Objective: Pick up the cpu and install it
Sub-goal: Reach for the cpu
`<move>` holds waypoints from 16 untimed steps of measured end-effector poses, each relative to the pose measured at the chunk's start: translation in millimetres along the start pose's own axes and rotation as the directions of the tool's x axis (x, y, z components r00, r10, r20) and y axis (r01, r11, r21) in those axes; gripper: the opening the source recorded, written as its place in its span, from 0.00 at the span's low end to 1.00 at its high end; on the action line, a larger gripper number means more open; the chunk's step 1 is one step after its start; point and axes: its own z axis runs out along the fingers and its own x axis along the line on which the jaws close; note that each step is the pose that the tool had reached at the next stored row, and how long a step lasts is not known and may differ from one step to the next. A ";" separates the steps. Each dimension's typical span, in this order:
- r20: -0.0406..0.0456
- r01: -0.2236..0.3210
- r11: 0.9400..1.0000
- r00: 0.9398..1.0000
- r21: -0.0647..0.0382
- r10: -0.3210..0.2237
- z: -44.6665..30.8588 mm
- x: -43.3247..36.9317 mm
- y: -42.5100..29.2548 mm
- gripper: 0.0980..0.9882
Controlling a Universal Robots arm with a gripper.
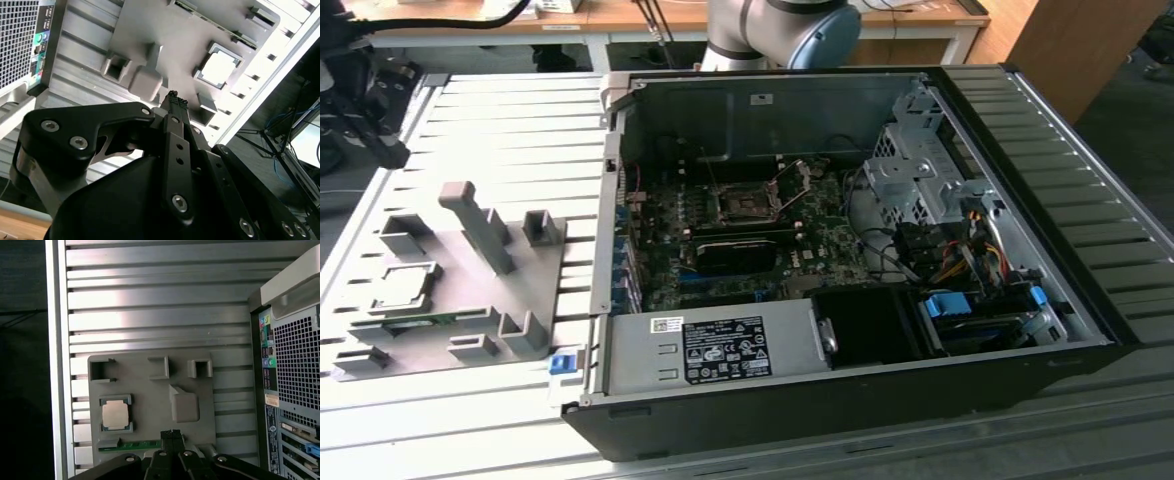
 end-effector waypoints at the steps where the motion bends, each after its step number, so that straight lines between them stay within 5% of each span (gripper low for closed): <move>1: 0.000 0.000 1.000 1.000 0.000 0.000 0.2 3.6 -0.3 0.01; 16: -0.013 0.000 1.000 1.000 0.001 0.000 2.4 59.6 -4.7 0.01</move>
